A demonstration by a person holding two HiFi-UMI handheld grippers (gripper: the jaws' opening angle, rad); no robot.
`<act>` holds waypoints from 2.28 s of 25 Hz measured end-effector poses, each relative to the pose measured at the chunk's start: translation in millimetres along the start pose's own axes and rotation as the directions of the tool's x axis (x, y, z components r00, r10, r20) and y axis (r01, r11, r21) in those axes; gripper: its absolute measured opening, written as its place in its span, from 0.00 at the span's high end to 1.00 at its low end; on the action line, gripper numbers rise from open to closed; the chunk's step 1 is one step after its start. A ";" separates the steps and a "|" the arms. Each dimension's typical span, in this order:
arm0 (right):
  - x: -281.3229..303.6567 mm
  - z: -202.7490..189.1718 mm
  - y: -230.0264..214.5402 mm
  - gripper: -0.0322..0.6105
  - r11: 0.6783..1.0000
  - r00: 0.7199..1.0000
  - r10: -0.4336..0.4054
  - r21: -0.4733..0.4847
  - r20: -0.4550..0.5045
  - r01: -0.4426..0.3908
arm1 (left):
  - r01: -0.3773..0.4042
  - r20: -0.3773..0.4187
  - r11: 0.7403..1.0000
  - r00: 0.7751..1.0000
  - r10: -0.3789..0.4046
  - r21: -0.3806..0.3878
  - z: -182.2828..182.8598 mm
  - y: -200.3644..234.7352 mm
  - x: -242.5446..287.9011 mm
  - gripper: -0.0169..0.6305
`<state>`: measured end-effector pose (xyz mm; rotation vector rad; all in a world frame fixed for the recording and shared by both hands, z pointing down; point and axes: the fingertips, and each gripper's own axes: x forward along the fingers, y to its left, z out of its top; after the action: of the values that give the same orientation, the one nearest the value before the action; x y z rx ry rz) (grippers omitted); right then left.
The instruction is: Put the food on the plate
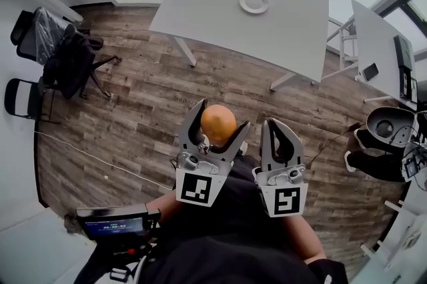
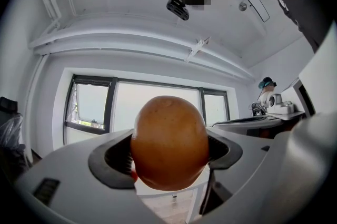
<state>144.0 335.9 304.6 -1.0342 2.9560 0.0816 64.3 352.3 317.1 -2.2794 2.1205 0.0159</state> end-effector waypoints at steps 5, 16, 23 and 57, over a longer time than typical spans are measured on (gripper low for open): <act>0.7 1.1 -5.6 0.94 1.000 1.000 0.002 -0.008 -0.005 -0.002 | -0.005 -0.003 1.000 1.000 0.005 -0.006 0.3 -2.9 4.7 0.40; -17.1 -14.3 -46.0 0.94 0.999 0.999 0.032 0.008 0.002 -0.032 | -0.043 -0.040 0.999 0.998 0.043 0.010 -14.8 -36.9 24.7 0.40; -23.1 -21.8 -55.4 0.94 0.998 0.999 0.031 0.050 0.015 -0.032 | -0.114 -0.069 0.993 0.991 0.114 0.004 -21.4 -25.0 21.0 0.40; 227.3 -46.6 -142.6 0.94 0.988 0.981 -0.147 0.030 -0.124 0.152 | 0.047 -0.085 0.995 0.995 -0.054 -0.085 -44.5 145.8 241.9 0.40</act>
<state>55.5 80.6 338.8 -1.2962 2.9591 -0.0423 -64.2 99.5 353.1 -2.4229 2.1406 0.0030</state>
